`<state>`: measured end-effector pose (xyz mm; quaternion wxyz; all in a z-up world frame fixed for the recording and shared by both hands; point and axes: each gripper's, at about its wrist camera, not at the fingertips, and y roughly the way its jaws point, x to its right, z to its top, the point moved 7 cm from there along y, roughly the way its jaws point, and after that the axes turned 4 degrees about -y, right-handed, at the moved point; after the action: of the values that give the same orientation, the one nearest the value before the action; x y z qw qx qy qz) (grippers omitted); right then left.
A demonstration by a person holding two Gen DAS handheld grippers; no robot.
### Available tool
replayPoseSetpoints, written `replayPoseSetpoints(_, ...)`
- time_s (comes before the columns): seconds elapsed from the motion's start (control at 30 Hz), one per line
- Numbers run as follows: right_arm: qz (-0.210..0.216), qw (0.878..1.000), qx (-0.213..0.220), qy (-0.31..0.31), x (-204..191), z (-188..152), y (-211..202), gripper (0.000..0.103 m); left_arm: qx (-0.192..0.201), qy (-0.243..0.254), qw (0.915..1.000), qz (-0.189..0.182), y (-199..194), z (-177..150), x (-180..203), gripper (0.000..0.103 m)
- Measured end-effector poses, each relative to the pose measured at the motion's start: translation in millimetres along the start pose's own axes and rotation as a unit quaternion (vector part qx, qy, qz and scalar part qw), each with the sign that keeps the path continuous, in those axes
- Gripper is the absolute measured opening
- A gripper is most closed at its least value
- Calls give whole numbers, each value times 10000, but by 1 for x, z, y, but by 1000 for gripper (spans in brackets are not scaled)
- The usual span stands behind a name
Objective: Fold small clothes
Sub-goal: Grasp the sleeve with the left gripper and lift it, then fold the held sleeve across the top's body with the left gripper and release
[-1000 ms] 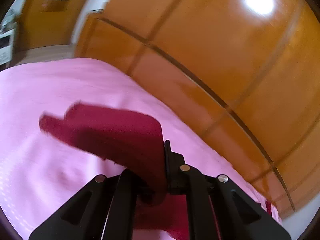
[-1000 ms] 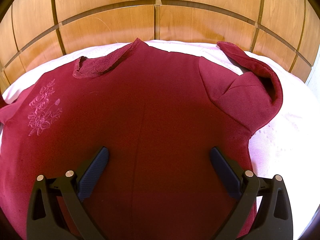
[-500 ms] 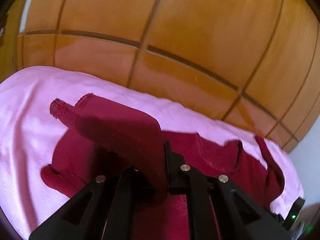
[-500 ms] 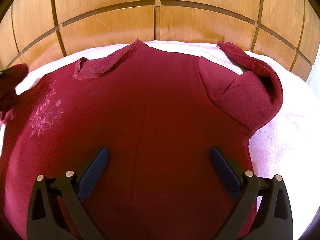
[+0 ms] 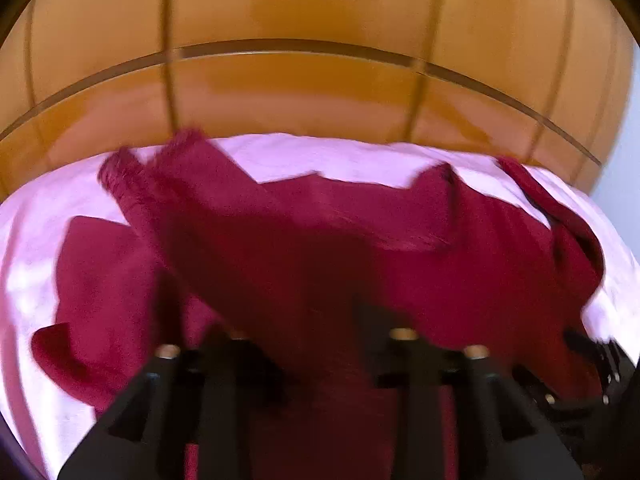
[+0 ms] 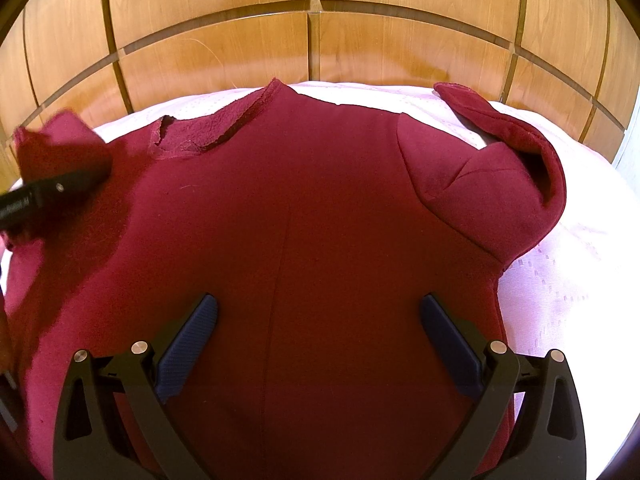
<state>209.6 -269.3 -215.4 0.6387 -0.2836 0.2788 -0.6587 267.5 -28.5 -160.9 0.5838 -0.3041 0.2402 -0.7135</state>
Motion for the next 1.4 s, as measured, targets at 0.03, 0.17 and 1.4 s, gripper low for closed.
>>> replayPoseSetpoints(0.03,-1,10000,-1,-1,0,0,0,100,19,127,9998,-176,-3,-3,9,66)
replayPoseSetpoints(0.17,13,10000,5,13,0,0,0,100,433,733,9957,-375,-29,-12,32,92)
replayPoseSetpoints(1.4,2387,9690,93,630,-94,58,8,10,88,-2416,9626,1224,-83,-92,-148,101)
